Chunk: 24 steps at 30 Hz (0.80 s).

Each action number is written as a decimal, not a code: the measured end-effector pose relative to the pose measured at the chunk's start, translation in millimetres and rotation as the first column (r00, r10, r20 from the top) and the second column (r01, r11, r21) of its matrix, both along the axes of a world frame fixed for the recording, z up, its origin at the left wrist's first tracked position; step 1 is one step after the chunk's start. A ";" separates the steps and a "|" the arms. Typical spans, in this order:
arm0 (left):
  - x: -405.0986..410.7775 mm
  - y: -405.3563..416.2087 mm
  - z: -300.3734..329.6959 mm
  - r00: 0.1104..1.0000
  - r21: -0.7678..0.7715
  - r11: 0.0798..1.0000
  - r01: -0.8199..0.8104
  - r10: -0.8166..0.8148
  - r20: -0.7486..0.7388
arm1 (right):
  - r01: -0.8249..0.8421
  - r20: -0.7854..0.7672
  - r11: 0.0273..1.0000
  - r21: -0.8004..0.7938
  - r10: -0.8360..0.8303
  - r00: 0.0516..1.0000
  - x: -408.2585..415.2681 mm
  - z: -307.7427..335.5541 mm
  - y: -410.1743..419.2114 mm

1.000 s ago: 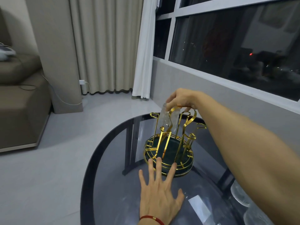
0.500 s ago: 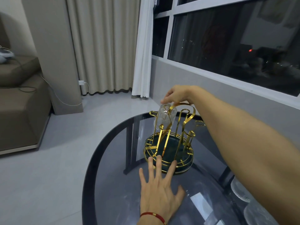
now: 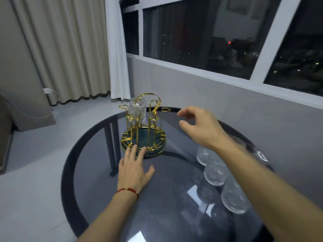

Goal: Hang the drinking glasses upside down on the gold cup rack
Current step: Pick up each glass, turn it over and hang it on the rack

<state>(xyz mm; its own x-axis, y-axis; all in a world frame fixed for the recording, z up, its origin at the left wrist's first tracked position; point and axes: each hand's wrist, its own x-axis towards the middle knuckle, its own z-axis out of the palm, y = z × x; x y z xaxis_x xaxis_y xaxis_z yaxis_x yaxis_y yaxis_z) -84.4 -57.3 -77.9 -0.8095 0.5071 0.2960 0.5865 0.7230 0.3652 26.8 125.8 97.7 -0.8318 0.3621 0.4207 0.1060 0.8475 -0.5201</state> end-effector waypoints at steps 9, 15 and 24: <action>87.4 38.6 37.7 0.917 0.373 0.850 0.373 -0.398 -0.010 | 0.364 -0.213 0.864 -0.347 -0.450 0.867 147.3 -61.8 18.7; 159.7 79.3 43.4 0.766 0.483 0.718 0.501 -0.628 0.140 | 0.523 -0.027 0.645 -0.557 -0.644 0.765 186.8 -76.3 48.6; 191.8 105.1 38.7 0.775 0.548 0.743 0.383 -0.582 0.247 | 0.407 0.158 0.493 -0.769 -0.470 0.868 189.7 -82.8 49.1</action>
<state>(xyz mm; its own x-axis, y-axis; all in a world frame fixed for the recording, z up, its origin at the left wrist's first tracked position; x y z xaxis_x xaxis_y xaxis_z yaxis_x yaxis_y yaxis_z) 107.4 47.9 -39.2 -0.5817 0.7502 0.3143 0.5478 0.0756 0.8332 216.5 174.9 14.9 -0.4555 0.8776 -0.1495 0.2895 -0.0128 -0.9571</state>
